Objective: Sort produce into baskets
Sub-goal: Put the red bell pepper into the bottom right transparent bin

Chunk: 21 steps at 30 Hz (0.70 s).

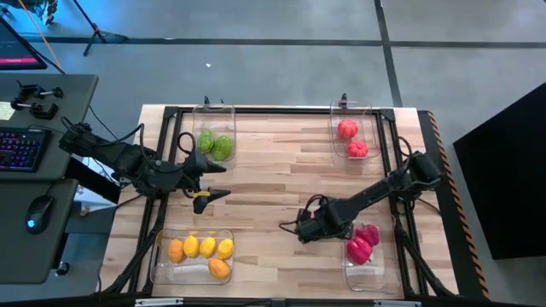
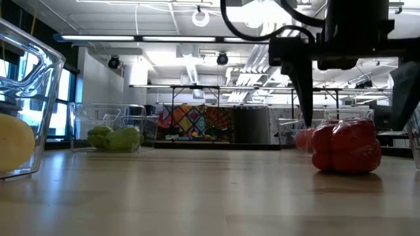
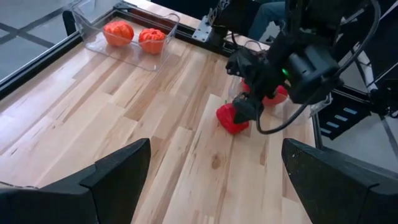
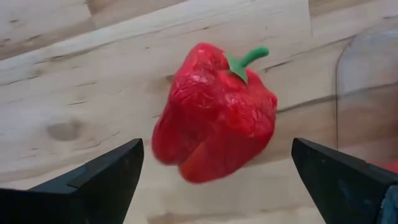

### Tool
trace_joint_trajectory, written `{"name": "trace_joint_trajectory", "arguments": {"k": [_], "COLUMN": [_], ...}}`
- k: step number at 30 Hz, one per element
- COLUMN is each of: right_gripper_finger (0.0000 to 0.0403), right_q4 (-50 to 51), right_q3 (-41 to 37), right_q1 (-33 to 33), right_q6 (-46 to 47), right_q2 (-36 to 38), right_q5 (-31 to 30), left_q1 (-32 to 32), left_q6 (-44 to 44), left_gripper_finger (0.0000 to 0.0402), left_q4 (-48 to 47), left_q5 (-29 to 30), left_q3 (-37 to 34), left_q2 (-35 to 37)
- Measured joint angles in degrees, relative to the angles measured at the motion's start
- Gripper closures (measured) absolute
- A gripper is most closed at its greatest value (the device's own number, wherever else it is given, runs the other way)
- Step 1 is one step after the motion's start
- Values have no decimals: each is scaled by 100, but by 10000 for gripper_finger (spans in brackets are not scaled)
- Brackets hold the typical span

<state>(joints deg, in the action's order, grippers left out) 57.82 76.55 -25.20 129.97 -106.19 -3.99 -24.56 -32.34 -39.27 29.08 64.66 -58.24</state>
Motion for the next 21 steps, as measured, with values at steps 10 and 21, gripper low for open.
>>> {"name": "trace_joint_trajectory", "arguments": {"k": [10,21], "right_gripper_finger": [3,11], "right_q4": [-92,-462], "right_q3": [0,0], "right_q1": [249,705], "right_q6": [-229,-1208], "right_q2": [-465,-760], "right_q5": [-44,138], "left_q1": [0,0], "left_q6": [109,110], "left_gripper_finger": [51,51], "left_q4": [0,-16], "left_q5": [0,-8], "left_q3": [0,0], "left_q2": [0,0]}}
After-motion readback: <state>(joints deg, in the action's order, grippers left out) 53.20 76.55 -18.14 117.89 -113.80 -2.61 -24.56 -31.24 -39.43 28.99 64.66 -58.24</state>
